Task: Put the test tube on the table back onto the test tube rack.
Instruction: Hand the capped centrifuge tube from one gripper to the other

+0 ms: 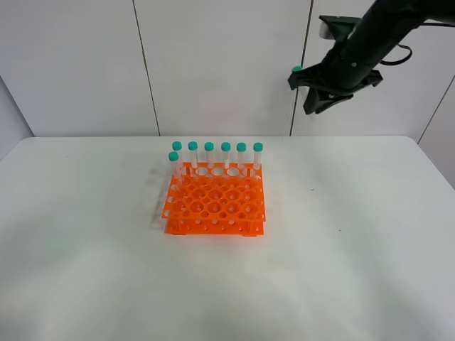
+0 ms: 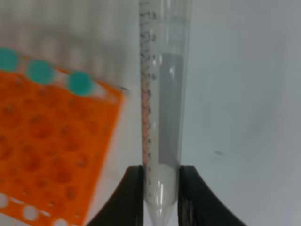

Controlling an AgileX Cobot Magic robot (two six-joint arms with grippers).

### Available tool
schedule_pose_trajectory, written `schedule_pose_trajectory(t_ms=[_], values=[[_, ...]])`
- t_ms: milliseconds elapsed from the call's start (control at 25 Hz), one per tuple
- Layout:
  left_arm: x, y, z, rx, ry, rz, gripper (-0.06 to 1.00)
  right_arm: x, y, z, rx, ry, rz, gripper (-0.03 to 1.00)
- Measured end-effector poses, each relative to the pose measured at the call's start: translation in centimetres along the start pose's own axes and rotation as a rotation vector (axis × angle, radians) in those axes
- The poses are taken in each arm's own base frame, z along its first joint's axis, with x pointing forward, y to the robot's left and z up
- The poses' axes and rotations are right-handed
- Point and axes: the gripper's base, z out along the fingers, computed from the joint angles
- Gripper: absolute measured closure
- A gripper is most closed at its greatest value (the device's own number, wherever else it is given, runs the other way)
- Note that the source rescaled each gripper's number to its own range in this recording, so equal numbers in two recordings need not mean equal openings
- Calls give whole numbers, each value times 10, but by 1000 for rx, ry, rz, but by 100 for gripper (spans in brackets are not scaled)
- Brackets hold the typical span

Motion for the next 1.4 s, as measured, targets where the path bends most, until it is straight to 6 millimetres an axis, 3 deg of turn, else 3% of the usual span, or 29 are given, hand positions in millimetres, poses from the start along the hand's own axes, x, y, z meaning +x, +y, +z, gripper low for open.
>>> schedule_pose_trajectory(t_ms=[360,480,600,840,1120,1400], values=[[0,0,0,0,0,0,0,-13,145,-1,-196,-267,-320,96],[0,0,0,0,0,0,0,-11,189,-9,-293,-385,-411,96],[0,0,0,0,0,0,0,-8,218,-16,-372,-459,-465,96],[0,0,0,0,0,0,0,3,234,-9,-413,-492,-507,96],[0,0,0,-1,0,0,0,28,217,11,-305,-569,-496,96],[0,0,0,-1,0,0,0,63,199,1,-226,-639,-527,96]])
